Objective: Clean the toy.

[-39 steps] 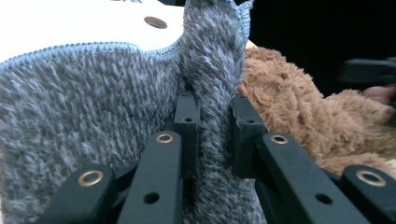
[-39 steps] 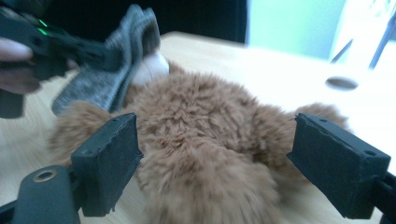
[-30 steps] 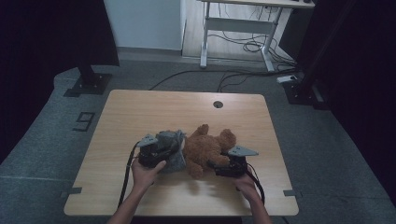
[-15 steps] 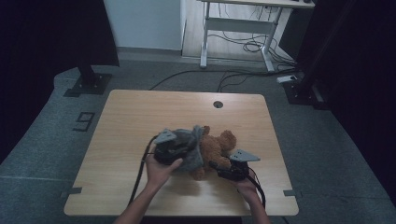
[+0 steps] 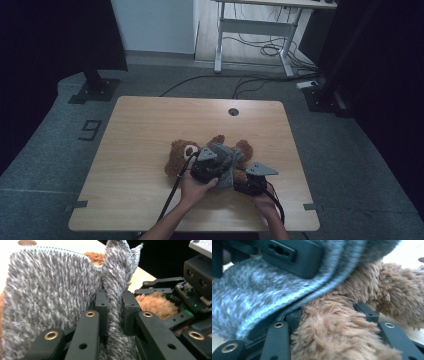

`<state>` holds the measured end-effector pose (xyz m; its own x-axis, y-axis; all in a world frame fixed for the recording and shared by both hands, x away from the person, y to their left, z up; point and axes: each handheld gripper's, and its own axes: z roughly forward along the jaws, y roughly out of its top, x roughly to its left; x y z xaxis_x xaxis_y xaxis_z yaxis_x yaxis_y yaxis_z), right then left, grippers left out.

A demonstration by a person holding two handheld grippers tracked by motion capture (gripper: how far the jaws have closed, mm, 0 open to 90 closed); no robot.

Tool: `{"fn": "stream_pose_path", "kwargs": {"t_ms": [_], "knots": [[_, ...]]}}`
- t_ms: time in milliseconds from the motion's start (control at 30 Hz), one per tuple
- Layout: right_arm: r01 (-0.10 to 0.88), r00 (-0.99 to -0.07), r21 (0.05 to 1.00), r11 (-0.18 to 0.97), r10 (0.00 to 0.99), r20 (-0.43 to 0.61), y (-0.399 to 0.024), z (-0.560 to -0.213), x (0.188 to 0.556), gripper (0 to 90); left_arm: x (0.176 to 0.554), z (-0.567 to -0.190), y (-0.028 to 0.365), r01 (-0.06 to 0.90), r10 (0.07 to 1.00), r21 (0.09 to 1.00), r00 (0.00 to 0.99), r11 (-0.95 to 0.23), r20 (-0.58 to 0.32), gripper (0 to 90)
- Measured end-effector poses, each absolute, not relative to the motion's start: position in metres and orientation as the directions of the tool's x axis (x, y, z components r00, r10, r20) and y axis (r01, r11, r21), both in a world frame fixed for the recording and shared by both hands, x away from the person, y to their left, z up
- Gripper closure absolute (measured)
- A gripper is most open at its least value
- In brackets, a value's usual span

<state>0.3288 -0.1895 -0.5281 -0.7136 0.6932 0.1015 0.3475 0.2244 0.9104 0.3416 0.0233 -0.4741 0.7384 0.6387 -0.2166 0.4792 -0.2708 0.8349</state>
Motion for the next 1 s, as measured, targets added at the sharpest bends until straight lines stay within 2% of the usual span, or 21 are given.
{"fn": "stream_pose_path", "kwargs": {"t_ms": [133, 300, 433, 533, 633, 800, 1000], "knots": [[0.352, -0.714, 0.910, 0.221, 0.692, 0.108, -0.192, -0.529, 0.328, 51.6, 0.337, -0.472, 0.034, 0.455, 0.670, 0.845, 0.723, -0.281, -0.166, 78.0], [0.352, -0.717, 0.911, 0.216, 0.688, 0.114, -0.196, -0.530, 0.328, 52.1, 0.342, -0.469, 0.065, 0.443, 0.746, 0.852, 0.658, -0.277, -0.100, 77.8], [0.349, -0.726, 0.911, 0.221, 0.679, 0.113, -0.196, -0.531, 0.327, 52.8, 0.349, -0.466, 0.097, 0.482, 0.733, 0.853, 0.652, -0.202, -0.195, 78.7], [0.351, -0.722, 0.910, 0.219, 0.683, 0.114, -0.196, -0.531, 0.327, 53.0, 0.346, -0.456, 0.112, 0.459, 0.753, 0.874, 0.629, -0.159, -0.194, 78.6], [0.356, -0.720, 0.910, 0.213, 0.683, 0.122, -0.198, -0.531, 0.327, 53.1, 0.351, -0.451, 0.132, 0.457, 0.805, 0.881, 0.565, -0.122, -0.181, 78.4], [0.361, -0.724, 0.909, 0.210, 0.678, 0.130, -0.198, -0.533, 0.328, 53.3, 0.370, -0.474, 0.161, 0.548, 0.825, 0.830, 0.514, -0.105, -0.235, 78.4], [0.363, -0.721, 0.908, 0.208, 0.680, 0.133, -0.196, -0.533, 0.328, 53.4, 0.379, -0.494, 0.179, 0.605, 0.856, 0.789, 0.460, -0.109, -0.234, 78.7]]}}
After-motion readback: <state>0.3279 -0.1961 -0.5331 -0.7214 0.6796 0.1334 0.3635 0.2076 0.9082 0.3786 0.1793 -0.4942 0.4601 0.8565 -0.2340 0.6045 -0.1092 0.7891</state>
